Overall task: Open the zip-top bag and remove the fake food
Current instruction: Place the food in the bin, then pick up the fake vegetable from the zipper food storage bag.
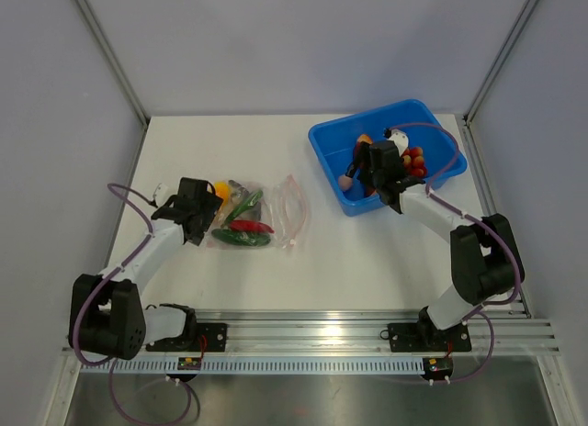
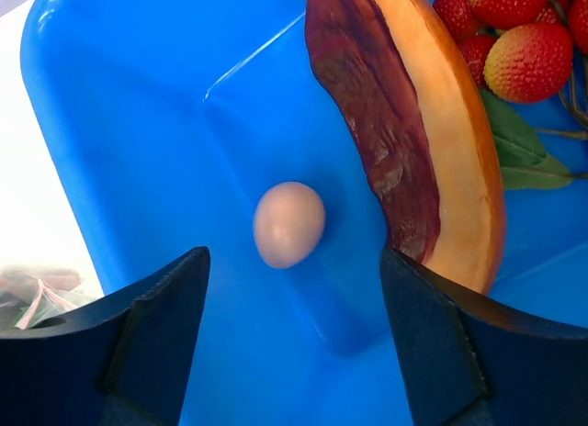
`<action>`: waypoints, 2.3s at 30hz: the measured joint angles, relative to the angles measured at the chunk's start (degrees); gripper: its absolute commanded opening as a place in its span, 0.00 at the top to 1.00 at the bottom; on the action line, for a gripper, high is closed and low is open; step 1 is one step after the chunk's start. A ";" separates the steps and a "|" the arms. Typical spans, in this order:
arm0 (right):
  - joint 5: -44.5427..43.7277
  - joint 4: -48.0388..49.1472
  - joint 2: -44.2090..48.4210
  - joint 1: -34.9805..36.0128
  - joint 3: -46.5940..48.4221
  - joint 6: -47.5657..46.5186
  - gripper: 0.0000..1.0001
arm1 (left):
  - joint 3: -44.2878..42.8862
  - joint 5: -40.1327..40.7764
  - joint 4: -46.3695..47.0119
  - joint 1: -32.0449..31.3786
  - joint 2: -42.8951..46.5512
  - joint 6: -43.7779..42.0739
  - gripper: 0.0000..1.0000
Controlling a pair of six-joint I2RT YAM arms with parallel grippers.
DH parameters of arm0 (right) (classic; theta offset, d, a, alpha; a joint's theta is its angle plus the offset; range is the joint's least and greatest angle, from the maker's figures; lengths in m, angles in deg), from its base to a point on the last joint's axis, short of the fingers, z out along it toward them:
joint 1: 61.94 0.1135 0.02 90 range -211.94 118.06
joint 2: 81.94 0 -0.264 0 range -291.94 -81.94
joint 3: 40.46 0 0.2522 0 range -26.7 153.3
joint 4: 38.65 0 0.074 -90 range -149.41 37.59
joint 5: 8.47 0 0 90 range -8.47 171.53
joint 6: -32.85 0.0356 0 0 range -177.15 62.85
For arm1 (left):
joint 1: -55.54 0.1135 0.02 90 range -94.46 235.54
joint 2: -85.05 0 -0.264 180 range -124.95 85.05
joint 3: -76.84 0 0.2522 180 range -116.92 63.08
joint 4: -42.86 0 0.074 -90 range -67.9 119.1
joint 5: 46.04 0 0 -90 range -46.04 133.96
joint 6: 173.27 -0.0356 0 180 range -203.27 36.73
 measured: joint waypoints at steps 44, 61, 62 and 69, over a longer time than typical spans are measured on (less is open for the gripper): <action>17.73 -2.86 -4.61 16.35 4.48 -2.05 0.54 | 15.58 -2.95 10.73 6.01 3.50 8.55 0.49; 28.83 1.38 -15.06 20.63 7.56 -0.37 0.48 | 15.58 -4.46 12.98 6.01 2.78 7.45 0.61; 29.51 2.10 -15.06 20.94 7.56 -0.31 0.45 | 15.61 -4.50 12.98 6.01 2.78 7.37 0.61; 33.24 5.38 -15.06 22.14 7.72 0.00 0.41 | 15.58 -4.72 12.98 6.01 2.78 7.26 0.64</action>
